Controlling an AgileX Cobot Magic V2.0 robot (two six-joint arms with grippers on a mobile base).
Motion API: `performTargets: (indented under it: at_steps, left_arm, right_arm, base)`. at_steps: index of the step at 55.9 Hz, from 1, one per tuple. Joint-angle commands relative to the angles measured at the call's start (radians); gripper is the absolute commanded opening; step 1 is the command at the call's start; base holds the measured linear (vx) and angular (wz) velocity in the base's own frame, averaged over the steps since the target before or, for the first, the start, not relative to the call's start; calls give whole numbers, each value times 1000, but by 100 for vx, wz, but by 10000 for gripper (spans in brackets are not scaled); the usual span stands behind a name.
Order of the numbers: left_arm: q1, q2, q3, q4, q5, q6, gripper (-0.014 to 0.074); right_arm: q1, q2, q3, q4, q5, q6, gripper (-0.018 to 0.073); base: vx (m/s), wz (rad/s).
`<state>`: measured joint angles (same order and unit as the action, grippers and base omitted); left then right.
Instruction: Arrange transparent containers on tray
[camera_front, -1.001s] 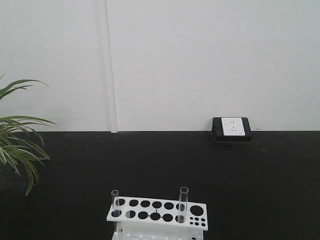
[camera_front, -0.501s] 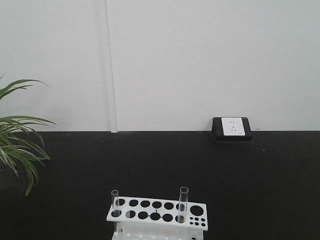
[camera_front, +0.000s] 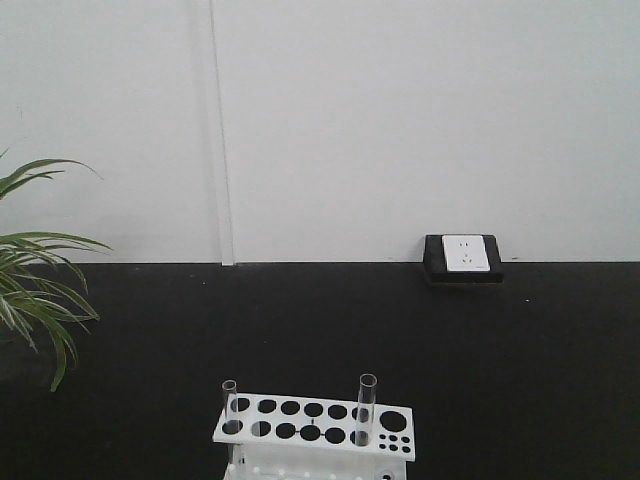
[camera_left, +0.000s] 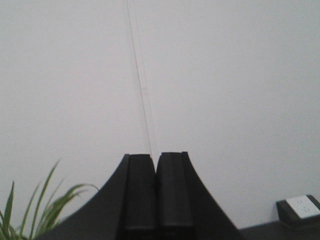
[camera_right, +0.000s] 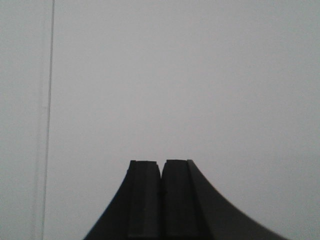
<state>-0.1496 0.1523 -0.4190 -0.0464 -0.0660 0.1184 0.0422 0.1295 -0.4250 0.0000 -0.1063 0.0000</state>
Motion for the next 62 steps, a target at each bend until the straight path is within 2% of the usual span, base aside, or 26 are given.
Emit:
performTargets:
  at_steps: [1,9,17,25,31,37,46,52,57,62]
  left_arm:
    - [4,184,-144,4,-89,20,-6]
    - [4,422,-268,4,-124,20,-6]
    - [1,600,-333,4,-188,14,-6]
    - [1,694,-343,1,-244,5,-4]
    - [1,732,-343,0,-236,-3,6]
    - [1,746,-343,1,-209,-55,40]
    - [1,756,-343,3,-204,-93,149]
    - [1,758,-343,3,-193,-93,267]
    - [1,758,-343,3,-182,-93,377]
    - [1,758,-343,2,-172,-93,488]
  right_arm:
    - [0,170,-158,-13,-30,-35,-11]
    - [0,408,-280,-12,-45,-69,-11]
    - [0,585,-333,0,-72,-67,-11]
    - [0,683,-335,0,-142,-63,-8]
    - [0,722,-335,0,-177,-34,8]
    - [0,730,-335,0,-173,-21,47]
    - [0,731,-335,0,-167,-21,179]
    - [0,731,-335,0,-167,-21,320]
    - [0,731,-335,0,-167,-21,485]
    - [0,731,-335,0,-169,-22,608]
  base:
    - [0,0]
    - [0,0]
    - [0,0]
    - [0,0]
    - [0,0]
    - [0,0]
    - [0,0]
    - [0,0]
    - [0,0]
    - [0,0]
